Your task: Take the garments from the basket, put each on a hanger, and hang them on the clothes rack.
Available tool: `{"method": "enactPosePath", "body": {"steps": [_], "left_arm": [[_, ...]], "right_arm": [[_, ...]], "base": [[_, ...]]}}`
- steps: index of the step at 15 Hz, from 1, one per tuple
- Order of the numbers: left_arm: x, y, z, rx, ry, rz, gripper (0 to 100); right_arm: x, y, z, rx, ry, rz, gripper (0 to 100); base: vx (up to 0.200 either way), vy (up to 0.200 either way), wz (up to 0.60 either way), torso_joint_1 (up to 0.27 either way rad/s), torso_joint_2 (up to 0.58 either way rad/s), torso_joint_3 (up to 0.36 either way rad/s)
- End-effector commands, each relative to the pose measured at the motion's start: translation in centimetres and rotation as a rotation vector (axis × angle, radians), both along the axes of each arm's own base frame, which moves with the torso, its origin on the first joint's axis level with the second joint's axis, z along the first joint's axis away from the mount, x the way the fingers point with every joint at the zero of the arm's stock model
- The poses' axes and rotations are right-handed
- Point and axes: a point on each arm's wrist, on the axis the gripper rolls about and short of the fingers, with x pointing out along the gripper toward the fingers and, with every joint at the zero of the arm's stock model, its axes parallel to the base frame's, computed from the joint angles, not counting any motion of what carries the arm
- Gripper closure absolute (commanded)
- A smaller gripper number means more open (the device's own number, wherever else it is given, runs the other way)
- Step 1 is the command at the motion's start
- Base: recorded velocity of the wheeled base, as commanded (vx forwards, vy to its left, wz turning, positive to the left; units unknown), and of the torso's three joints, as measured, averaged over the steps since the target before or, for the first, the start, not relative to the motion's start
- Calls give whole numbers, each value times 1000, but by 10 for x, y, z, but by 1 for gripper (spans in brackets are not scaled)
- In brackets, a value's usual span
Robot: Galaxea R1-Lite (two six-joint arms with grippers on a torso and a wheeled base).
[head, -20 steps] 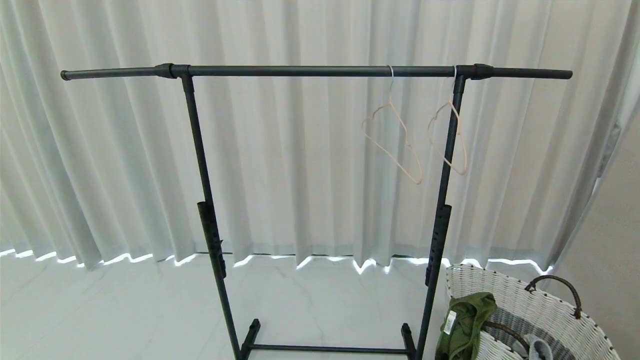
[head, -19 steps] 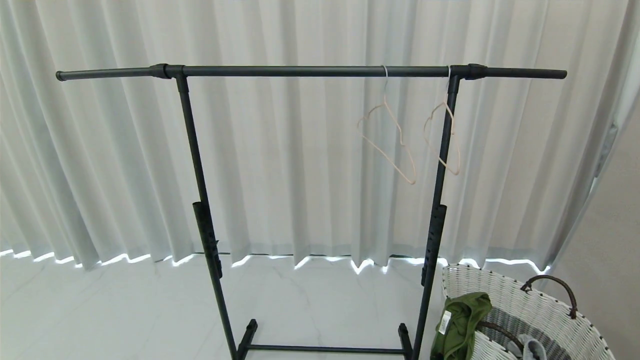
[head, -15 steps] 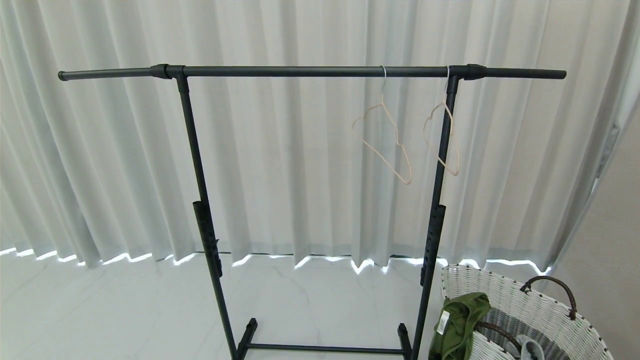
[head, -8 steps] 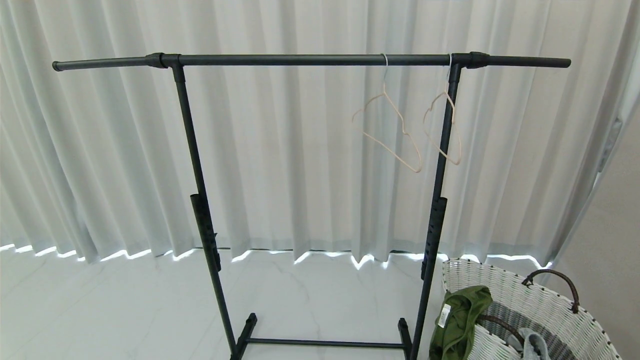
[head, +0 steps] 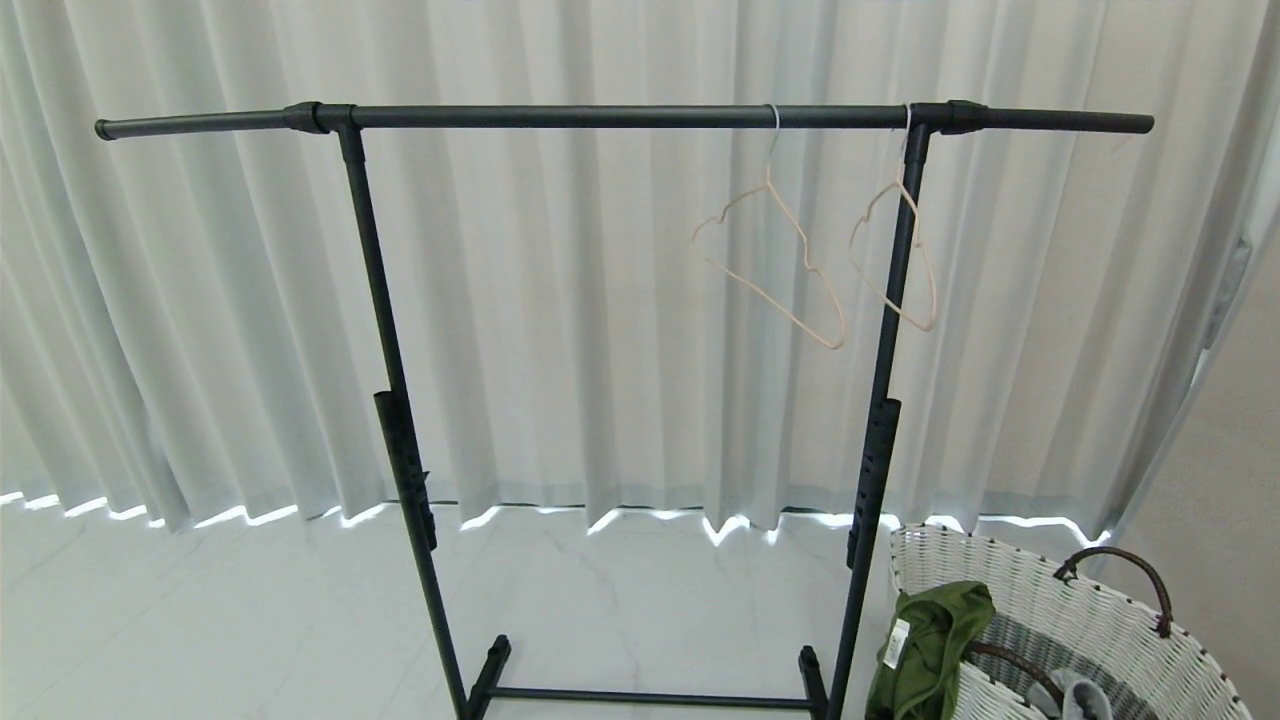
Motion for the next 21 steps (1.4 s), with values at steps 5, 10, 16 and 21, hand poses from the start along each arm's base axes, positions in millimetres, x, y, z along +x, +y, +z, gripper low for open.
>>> {"method": "enactPosePath", "body": {"steps": [5, 10, 16, 21], "left_arm": [[0, 0, 0, 0, 1, 1, 0], [0, 0, 0, 6, 1, 0, 0], [0, 0, 0, 1, 1, 1, 0], [0, 0, 0, 0, 0, 1, 0]], "right_arm": [[0, 0, 0, 2, -1, 0, 0], [0, 0, 0, 6, -2, 2, 0], [0, 2, 2, -106, -19, 98, 0], [12, 2, 68, -162, 9, 176, 0]], "base": [[200, 0, 0, 3, 2, 2], [0, 0, 0, 0, 0, 0], [0, 0, 0, 0, 0, 0], [0, 0, 0, 0, 0, 0]]}}
